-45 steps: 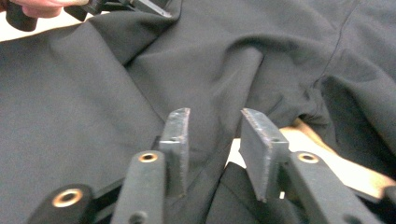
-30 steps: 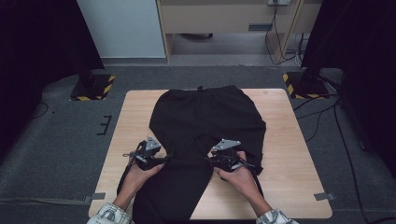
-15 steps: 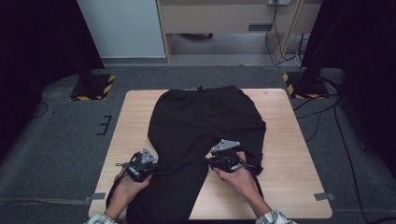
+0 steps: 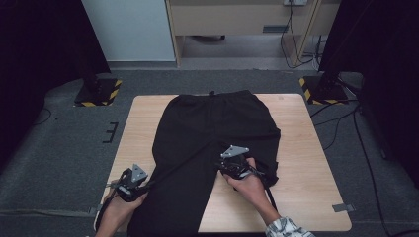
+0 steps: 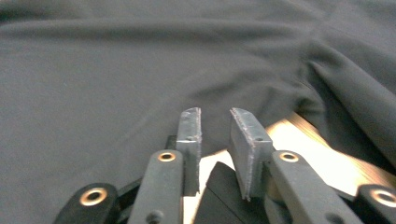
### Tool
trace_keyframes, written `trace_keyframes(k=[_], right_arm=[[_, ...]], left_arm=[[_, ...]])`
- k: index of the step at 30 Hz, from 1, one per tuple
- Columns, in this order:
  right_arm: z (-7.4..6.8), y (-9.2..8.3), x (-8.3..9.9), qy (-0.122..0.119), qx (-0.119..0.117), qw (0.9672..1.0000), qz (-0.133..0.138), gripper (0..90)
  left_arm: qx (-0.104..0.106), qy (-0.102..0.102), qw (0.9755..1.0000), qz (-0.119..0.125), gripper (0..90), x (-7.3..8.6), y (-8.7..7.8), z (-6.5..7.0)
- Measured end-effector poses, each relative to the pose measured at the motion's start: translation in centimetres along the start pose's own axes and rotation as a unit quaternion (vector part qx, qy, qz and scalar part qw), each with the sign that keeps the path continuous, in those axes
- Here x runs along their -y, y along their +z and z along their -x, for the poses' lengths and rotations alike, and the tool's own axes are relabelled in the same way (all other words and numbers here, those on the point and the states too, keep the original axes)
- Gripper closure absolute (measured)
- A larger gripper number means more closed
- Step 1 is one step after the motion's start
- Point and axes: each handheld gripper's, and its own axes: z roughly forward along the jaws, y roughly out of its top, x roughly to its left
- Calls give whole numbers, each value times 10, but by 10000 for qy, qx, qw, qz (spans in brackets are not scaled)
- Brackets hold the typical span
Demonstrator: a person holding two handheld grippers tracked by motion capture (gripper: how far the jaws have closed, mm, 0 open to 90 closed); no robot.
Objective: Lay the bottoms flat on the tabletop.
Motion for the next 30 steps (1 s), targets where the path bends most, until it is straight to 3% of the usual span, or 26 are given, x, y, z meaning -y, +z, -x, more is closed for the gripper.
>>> trace_keyframes(k=[3, 5, 7, 10, 13, 17, 20, 24, 30], right_arm=[[-7, 11, -2, -91, -76, 9999, -111, 648], [-8, 14, -1, -124, -65, 9998, -154, 640], [-10, 20, 1, -214, -28, 9992, -327, 625], [-10, 17, 4, -233, -21, 9992, -326, 626], [-7, 14, 6, -228, 6, 9991, -366, 627], [5, 4, 14, -102, 72, 9992, -373, 628], [5, 3, 15, -110, 82, 9993, -357, 628], [5, 4, 14, -109, 78, 9992, -378, 628], [4, 3, 14, -123, 86, 9991, -387, 628]], left_arm=[[-220, -371, 9986, 291, 563, -8, 3, -15], [-245, -447, 9982, 311, 560, -10, 6, -19], [-62, -719, 9968, 332, 556, -17, 21, -28], [-233, -588, 9978, 180, 541, -23, 35, -31], [-171, -729, 9971, 122, 507, -27, 49, -35], [-110, -830, 9956, 428, 479, -33, 46, -34], [-16, -907, 9950, 410, 446, -36, 54, -32], [-90, -769, 9966, 275, 437, -38, 67, -29], [-152, -643, 9976, 213, 484, -36, 64, -32]])
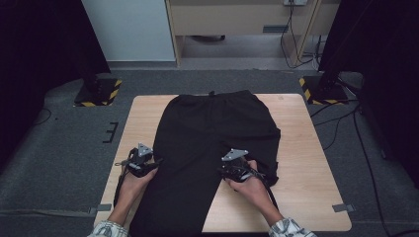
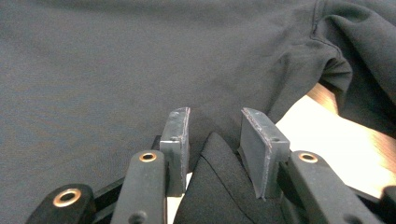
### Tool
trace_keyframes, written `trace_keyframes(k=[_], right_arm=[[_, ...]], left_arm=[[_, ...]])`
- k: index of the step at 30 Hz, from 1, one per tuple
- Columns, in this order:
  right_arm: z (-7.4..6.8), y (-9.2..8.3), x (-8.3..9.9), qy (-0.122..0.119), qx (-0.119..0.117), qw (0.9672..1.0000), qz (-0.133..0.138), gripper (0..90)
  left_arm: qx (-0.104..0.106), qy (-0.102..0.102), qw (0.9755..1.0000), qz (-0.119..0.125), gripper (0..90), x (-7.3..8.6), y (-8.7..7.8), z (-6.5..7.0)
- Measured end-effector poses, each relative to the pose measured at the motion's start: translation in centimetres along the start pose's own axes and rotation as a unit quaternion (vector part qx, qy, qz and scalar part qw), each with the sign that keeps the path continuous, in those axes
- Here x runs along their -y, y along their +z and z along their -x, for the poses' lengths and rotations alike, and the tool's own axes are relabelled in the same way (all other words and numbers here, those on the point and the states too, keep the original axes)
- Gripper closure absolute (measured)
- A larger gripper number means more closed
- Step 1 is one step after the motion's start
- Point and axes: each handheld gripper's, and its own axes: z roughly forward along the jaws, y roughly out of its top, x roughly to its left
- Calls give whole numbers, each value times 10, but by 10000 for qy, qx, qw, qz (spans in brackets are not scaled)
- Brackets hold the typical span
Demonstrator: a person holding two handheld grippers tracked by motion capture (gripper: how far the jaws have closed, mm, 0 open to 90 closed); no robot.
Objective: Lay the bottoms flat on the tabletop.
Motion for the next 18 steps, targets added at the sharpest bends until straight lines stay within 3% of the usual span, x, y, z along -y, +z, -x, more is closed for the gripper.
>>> trace_keyframes(k=[2, 5, 8, 12, 14, 16, 18], right_arm=[[-2, 0, 0, -18, -11, 10000, -10, 626], [-6, 0, 0, -54, -72, 10000, -20, 617], [-10, 0, -1, -96, -121, 9999, -40, 585], [-14, 0, -4, -77, -183, 9998, 30, 554], [-21, 1, -7, -53, -307, 9993, 221, 537], [-29, 5, -8, -154, -306, 9993, 153, 523], [-30, 7, -8, -174, -309, 9993, 110, 519]], left_arm=[[-190, 128, 9997, -81, 498, 2, -4, -6], [-36, -21, 9998, -208, 499, 6, -10, -19], [-50, 39, 9997, -254, 499, 10, -15, -23], [-241, -18, 9993, -270, 465, 12, -20, -26], [-113, -65, 9998, -157, 444, 11, -23, -22], [97, -84, 9999, -84, 431, 10, -25, -14], [189, 109, 9996, -189, 433, 10, -25, -4]])
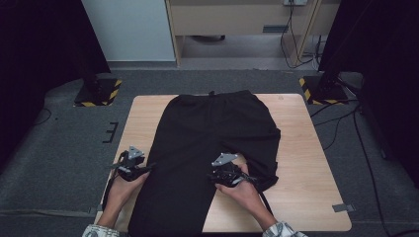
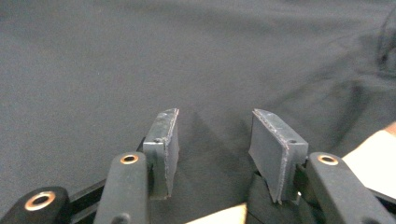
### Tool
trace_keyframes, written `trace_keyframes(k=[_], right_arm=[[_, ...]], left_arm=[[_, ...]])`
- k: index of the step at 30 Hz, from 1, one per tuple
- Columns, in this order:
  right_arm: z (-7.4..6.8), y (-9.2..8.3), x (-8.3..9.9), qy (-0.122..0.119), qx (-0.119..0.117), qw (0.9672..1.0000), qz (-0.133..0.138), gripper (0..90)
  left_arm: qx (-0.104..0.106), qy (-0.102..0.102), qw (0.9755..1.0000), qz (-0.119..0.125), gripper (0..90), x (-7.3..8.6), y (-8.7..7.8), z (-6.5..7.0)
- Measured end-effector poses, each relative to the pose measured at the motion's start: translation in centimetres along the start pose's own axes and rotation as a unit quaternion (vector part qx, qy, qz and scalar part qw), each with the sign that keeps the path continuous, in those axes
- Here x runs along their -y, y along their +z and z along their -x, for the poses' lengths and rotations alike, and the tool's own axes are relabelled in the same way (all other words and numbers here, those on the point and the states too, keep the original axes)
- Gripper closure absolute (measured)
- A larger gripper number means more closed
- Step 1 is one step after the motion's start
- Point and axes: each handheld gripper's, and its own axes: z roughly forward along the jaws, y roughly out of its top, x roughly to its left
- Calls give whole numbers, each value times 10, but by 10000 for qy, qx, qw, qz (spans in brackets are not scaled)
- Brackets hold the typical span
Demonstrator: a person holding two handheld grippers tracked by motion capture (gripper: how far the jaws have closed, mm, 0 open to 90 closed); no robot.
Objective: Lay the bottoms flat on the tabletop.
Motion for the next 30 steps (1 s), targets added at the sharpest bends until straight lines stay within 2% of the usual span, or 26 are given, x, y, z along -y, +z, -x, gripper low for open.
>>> trace_keyframes(k=[2, 5, 7, 10, 13, 14, 16, 19, 20, 21, 22, 23, 25, 26, 30], right_arm=[[-3, 2, 1, -20, 37, 9999, -96, 515], [-6, 1, 5, -27, 61, 10000, -2, 515], [-8, -1, 6, -47, 41, 10000, -14, 516], [-11, -4, 9, -66, 12, 10000, -44, 516], [-14, -6, 9, -89, -2, 9999, -85, 516], [-14, -6, 10, -112, -14, 9999, -91, 516], [-12, -8, 10, -55, -4, 9999, -112, 509], [-16, -13, 12, 8, -28, 10000, 82, 488], [-18, -14, 14, 40, -99, 9999, 114, 479], [-22, -13, 14, -16, -140, 9999, 71, 468], [-27, -11, 15, -127, -149, 9998, 2, 460], [-29, -10, 16, -194, -154, 9997, -14, 455], [-34, -8, 14, -215, -139, 9997, 3, 457], [-36, -7, 14, -214, -136, 9997, 25, 458], [-38, -4, 10, -222, -222, 9995, -15, 442]], left_arm=[[-10, 112, 9999, -125, 441, 2, 2, 3], [-3, 67, 10000, -70, 455, 7, 1, -2], [-191, 104, 9997, -54, 470, 8, 1, -8], [-261, -123, 9996, 19, 476, 11, 2, -22], [-260, -193, 9995, 60, 475, 11, 3, -28], [-294, -184, 9994, 42, 472, 11, 2, -28], [-231, -206, 9995, 29, 469, 11, -2, -23], [-90, -160, 9998, 96, 416, 13, -13, -10], [-3, -93, 9999, 88, 404, 15, -15, -4], [80, 50, 10000, -24, 401, 18, -15, 4], [75, 141, 9998, -125, 400, 20, -15, 8], [70, 221, 9997, -113, 404, 23, -16, 11], [52, 152, 9996, -217, 427, 25, -20, 8], [-21, 171, 9996, -209, 442, 26, -21, 6], [-40, -26, 9999, -112, 444, 31, -21, -6]])
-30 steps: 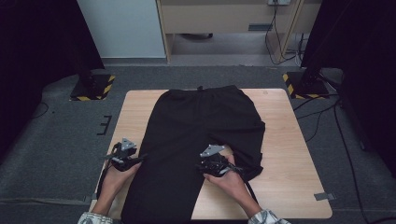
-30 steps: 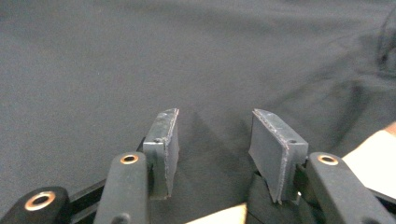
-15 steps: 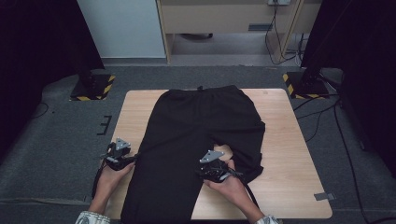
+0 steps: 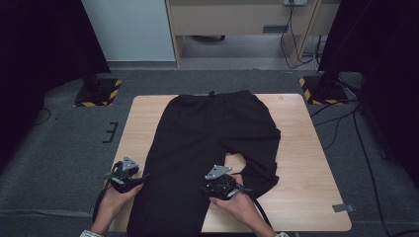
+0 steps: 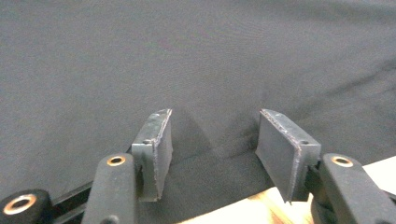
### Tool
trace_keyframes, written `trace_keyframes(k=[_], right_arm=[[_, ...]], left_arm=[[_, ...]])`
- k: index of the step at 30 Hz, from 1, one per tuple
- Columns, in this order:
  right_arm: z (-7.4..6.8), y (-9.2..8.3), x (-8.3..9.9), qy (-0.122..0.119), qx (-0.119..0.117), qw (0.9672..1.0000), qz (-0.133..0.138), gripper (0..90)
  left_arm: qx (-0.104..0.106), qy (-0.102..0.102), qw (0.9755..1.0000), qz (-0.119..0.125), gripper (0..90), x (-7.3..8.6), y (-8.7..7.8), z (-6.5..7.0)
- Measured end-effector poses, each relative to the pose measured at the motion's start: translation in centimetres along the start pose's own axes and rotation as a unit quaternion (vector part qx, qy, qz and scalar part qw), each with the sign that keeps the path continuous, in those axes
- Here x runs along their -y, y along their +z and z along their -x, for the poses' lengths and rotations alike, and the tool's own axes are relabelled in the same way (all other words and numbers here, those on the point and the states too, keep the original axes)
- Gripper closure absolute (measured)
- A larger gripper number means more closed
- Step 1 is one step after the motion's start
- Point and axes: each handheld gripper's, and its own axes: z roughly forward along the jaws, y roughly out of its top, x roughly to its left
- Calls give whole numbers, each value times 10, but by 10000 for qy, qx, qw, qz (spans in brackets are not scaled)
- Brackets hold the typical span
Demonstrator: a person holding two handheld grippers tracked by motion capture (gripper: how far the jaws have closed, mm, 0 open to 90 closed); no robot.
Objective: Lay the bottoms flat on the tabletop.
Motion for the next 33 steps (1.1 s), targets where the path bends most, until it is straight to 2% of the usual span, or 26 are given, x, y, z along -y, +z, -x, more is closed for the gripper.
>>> trace_keyframes(k=[2, 3, 5, 6, 7, 8, 10, 11, 13, 15, 17, 19, 21, 22, 23, 26, 28, 33], right_arm=[[5, -5, -2, 59, -120, 9999, -2, 423], [8, -12, -2, 94, -71, 9999, 79, 420], [17, -28, -1, 145, 47, 9997, 208, 408], [24, -43, 3, 168, 197, 9993, 266, 402], [37, -65, 12, 280, 409, 9981, 356, 395], [37, -65, 12, 280, 409, 9981, 356, 395], [45, -83, 25, 333, 648, 9966, 375, 389], [47, -87, 29, 348, 683, 9964, 354, 382], [51, -91, 42, 385, 687, 9966, 251, 364], [52, -87, 48, 371, 636, 9971, 180, 347], [54, -79, 52, 310, 696, 9971, 33, 354], [56, -72, 55, 337, 600, 9975, -161, 493], [58, -71, 58, 372, 493, 9978, -224, 612], [59, -73, 60, 422, 389, 9982, -178, 664], [59, -76, 62, 416, 385, 9982, -183, 687], [63, -86, 70, 497, 281, 9980, -276, 719], [66, -98, 80, 580, 319, 9972, -345, 719], [73, -127, 104, 601, 470, 9958, -501, 712]], left_arm=[[-90, -23, 9999, 45, 443, 1, 0, -3], [-153, -14, 9999, 66, 435, 2, 0, -3], [-252, 0, 9997, 52, 359, 1, 0, -2], [-238, -16, 9997, 76, 359, 0, 0, -1], [-203, -57, 9997, 159, 319, -2, -2, 1], [-155, -74, 9996, 213, 319, -4, -2, 3], [-19, -33, 9995, 329, 275, -9, -3, 9], [53, 21, 9994, 345, 239, -12, -3, 14], [220, 56, 9989, 414, 204, -15, -1, 20], [396, 130, 9985, 348, 178, -19, 2, 28], [379, 243, 9984, 337, 178, -22, 2, 33], [396, 283, 9982, 353, 180, -23, 2, 37], [443, 279, 9980, 347, 184, -22, 2, 37], [450, 255, 9981, 345, 189, -22, 1, 36], [473, 235, 9979, 367, 192, -22, 1, 36], [461, 241, 9979, 382, 205, -21, 0, 36], [485, 258, 9977, 385, 206, -22, 0, 37], [564, 307, 9971, 404, 213, -24, 2, 43]])
